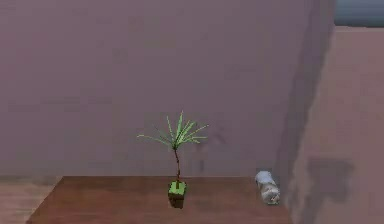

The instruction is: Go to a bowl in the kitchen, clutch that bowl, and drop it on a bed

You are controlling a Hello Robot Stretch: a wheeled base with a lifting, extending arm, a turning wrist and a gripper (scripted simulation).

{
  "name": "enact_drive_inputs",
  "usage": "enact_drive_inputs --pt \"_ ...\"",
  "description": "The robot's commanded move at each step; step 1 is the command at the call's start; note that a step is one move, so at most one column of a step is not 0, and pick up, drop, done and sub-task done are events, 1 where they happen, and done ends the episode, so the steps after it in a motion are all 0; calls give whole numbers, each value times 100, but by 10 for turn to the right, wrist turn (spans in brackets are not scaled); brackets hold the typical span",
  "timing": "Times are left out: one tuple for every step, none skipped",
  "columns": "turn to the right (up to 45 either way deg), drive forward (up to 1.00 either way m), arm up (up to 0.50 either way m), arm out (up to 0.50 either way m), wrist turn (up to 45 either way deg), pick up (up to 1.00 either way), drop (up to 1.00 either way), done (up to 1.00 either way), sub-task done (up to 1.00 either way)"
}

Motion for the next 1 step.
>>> enact_drive_inputs --pt "-450 0 0 0 0 0 0 0 0"
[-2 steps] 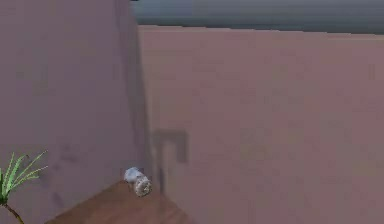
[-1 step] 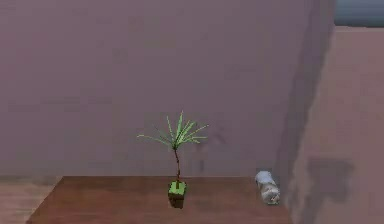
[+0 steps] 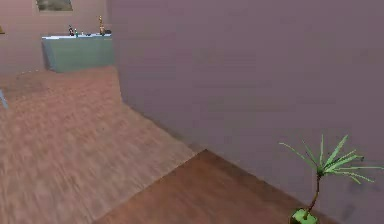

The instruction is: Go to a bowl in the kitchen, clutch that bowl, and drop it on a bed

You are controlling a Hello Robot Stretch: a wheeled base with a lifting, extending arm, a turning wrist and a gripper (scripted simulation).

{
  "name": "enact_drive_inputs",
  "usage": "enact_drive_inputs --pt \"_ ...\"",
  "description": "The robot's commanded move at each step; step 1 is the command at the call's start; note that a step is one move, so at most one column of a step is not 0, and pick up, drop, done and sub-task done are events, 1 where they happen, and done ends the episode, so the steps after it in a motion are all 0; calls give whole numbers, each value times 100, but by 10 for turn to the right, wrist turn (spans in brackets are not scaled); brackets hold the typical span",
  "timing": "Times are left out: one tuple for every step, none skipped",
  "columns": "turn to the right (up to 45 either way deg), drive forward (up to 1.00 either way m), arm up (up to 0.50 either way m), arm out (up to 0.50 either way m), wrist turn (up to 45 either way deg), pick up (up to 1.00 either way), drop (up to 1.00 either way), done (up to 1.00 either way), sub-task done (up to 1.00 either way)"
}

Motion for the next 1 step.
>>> enact_drive_inputs --pt "-360 0 0 0 0 0 0 0 0"
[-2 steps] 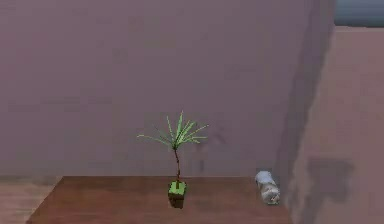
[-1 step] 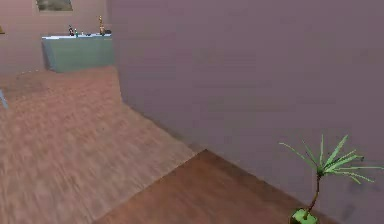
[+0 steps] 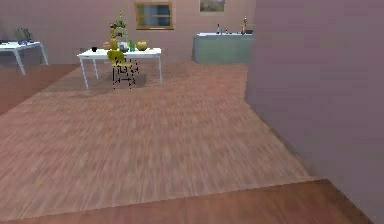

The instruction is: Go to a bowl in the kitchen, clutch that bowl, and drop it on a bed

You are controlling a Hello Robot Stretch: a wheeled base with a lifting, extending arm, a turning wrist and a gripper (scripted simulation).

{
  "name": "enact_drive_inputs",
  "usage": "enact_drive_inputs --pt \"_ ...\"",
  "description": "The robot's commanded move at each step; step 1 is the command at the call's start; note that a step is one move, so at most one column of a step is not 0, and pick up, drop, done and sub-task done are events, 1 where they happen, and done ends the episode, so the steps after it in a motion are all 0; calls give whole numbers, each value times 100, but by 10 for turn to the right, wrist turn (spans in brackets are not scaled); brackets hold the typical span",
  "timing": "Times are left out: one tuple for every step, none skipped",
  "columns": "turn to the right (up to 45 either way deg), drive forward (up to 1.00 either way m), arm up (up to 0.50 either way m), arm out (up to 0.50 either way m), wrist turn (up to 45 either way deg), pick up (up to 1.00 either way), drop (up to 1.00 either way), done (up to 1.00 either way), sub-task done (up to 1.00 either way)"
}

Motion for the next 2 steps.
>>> enact_drive_inputs --pt "0 100 0 0 0 0 0 0 0" --pt "0 100 0 0 0 0 0 0 0"
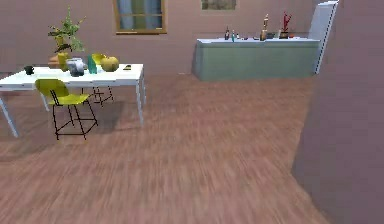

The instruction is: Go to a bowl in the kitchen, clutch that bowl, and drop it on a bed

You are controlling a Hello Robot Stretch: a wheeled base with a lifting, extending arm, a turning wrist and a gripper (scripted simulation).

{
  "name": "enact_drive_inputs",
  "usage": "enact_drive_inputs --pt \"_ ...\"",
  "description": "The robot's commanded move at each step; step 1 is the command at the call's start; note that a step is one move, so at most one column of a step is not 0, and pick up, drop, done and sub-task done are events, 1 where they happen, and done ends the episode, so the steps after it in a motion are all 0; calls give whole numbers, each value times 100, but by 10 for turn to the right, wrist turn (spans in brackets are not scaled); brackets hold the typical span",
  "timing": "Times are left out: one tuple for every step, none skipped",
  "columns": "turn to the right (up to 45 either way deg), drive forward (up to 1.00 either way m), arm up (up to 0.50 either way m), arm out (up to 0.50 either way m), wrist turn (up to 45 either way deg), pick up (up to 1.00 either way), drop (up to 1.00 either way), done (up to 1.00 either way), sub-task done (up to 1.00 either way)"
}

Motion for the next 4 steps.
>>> enact_drive_inputs --pt "0 100 0 0 0 0 0 0 0" --pt "-30 0 0 0 0 0 0 0 0" --pt "0 100 0 0 0 0 0 0 0" --pt "-30 0 0 0 0 0 0 0 0"
